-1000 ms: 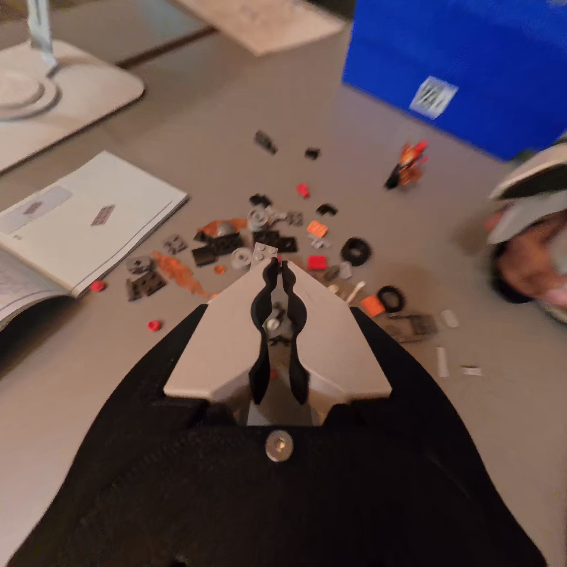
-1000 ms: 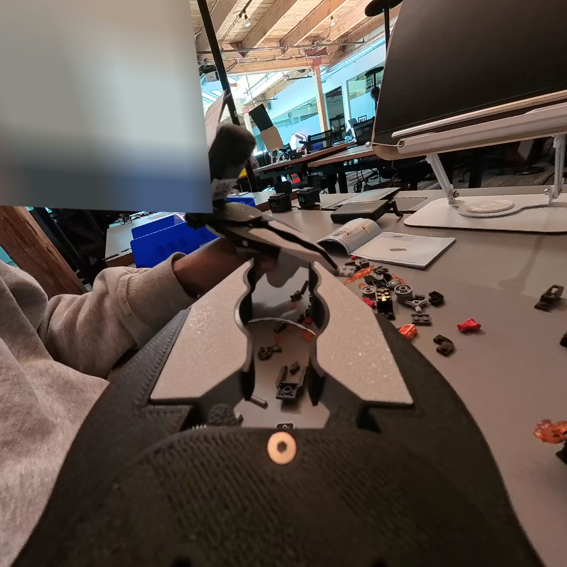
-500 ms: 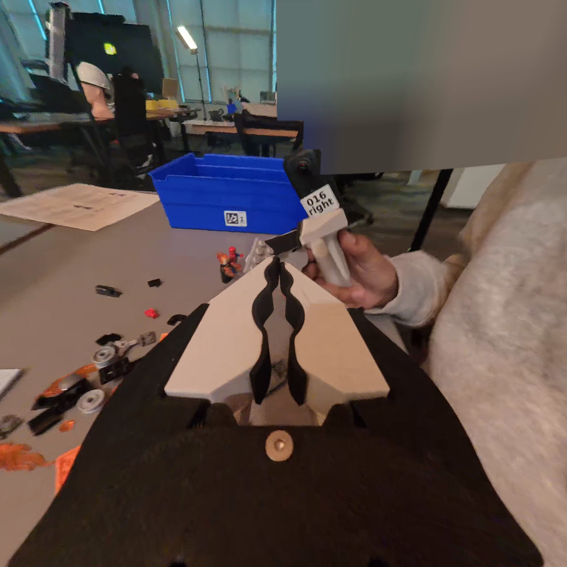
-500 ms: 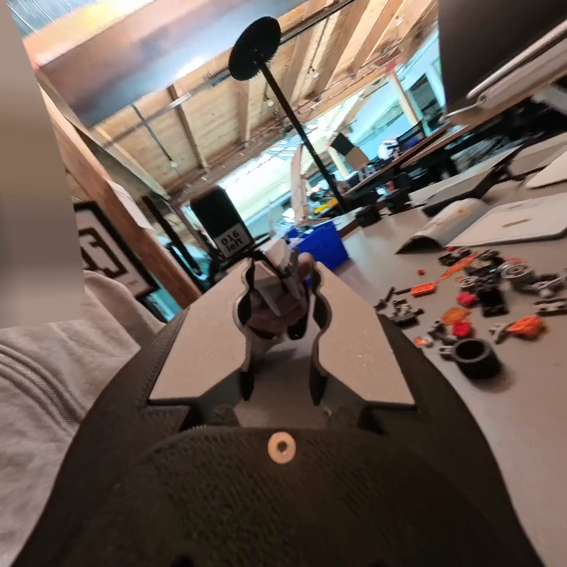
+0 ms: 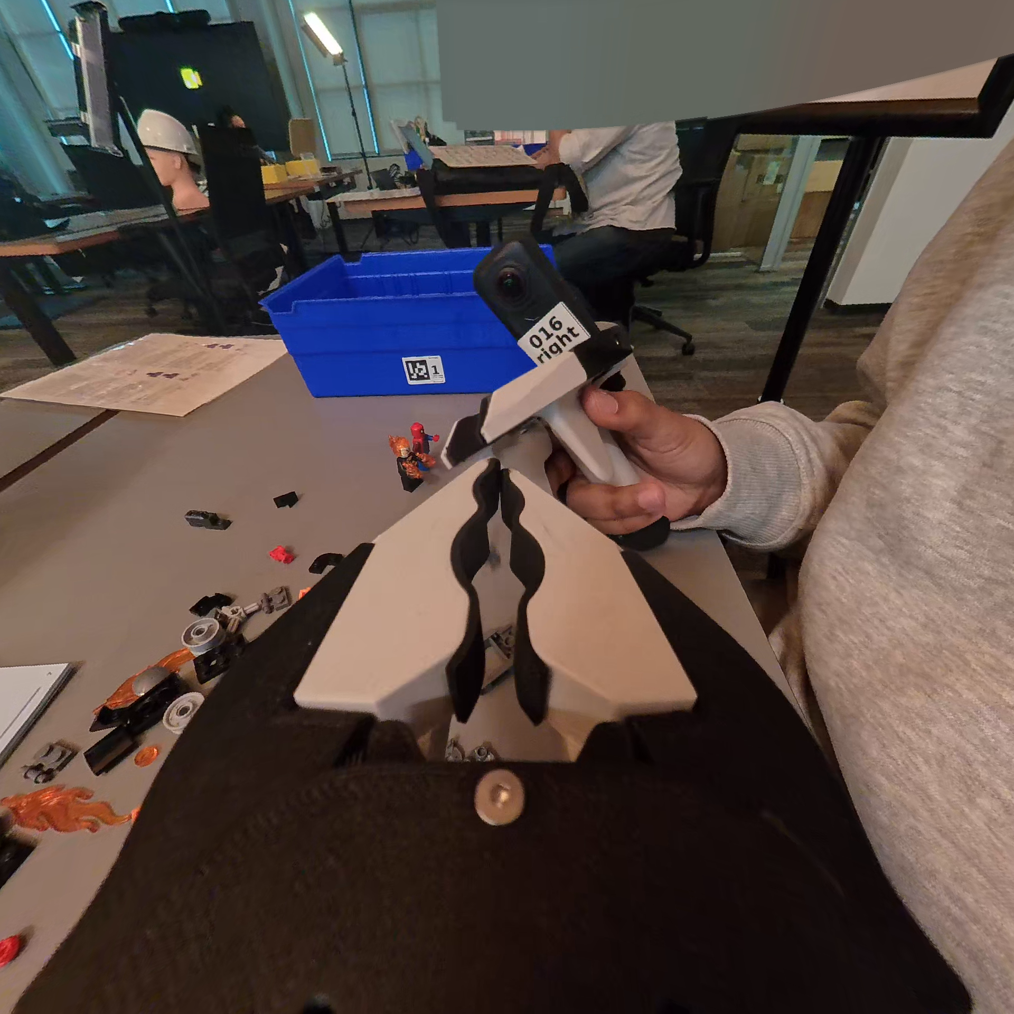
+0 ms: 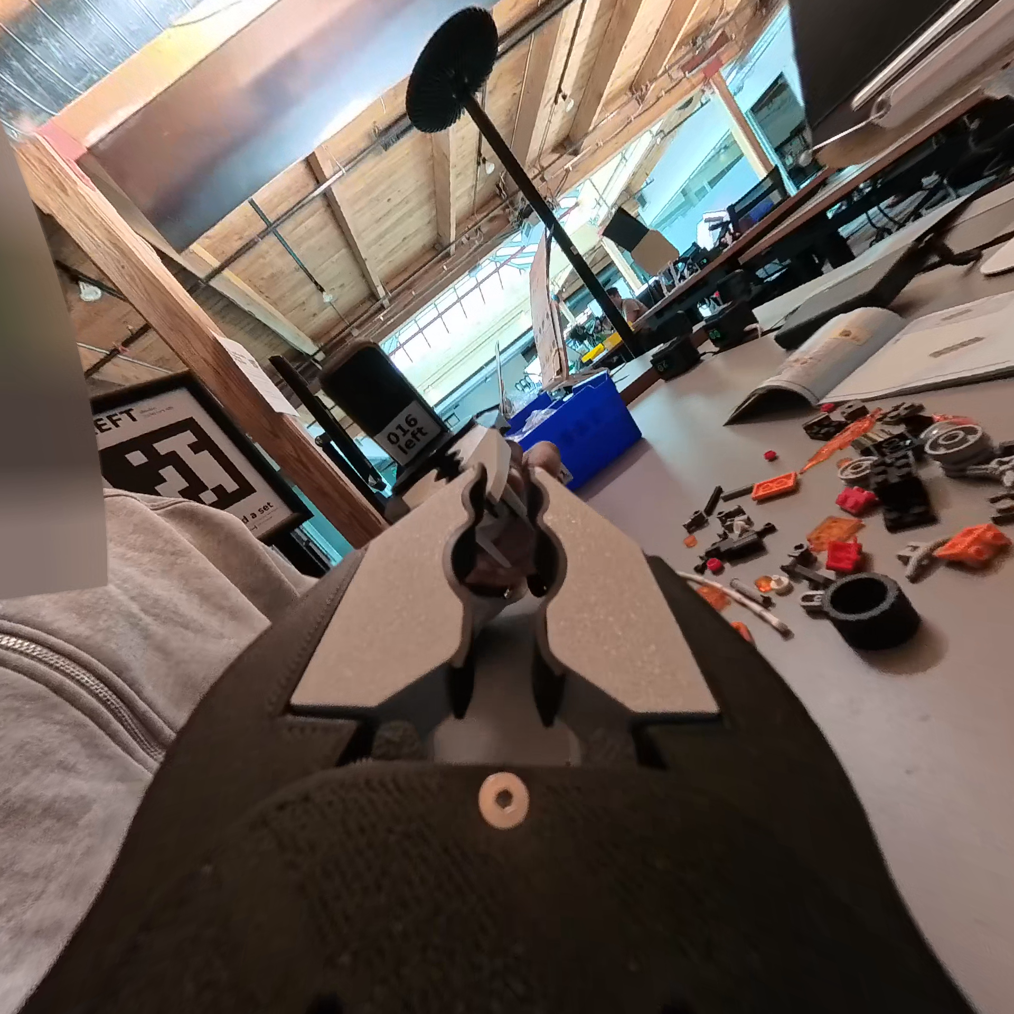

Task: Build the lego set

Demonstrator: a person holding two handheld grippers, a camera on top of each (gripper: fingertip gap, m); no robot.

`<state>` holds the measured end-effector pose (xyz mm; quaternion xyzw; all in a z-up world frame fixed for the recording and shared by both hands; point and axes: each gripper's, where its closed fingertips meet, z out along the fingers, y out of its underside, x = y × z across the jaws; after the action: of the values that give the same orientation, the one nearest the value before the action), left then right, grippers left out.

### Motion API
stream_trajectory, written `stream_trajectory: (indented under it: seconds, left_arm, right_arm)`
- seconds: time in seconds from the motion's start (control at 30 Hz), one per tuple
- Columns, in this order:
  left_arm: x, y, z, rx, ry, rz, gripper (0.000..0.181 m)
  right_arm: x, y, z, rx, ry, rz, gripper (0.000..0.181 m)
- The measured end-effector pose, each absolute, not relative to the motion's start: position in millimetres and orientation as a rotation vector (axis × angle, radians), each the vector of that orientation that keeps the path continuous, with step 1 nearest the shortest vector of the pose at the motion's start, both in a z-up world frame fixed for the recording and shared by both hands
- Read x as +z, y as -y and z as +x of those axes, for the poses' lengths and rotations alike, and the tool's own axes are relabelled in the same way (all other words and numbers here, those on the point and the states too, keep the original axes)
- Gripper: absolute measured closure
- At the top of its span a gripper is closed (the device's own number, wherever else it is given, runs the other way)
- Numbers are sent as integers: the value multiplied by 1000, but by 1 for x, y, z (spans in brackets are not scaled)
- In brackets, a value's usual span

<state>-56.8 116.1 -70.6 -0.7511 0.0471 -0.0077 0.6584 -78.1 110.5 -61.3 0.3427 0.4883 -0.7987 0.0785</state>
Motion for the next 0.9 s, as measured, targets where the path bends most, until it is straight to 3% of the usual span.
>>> stream_trajectory:
  seconds: [0.07, 0.43, 0.77, 0.9]
  left_arm:
    - [-72, -116, -56, -15, -114, -1704, 181]
    - [-78, -112, -73, -5, -22, -1725, 181]
    - [-160, -112, -83, 35, 105, -2171, 181]
    - [-177, -113, -73, -52, 147, -2271, 157]
  right_arm:
    - [-64, -106, -76, -2375, -1510, 1022, 181]
    - [-56, -131, -85, -2515, -1444, 1118, 174]
    - [-60, -137, -89, -2550, -1530, 1196, 170]
    - [-60, -138, -90, -2550, -1511, 1202, 169]
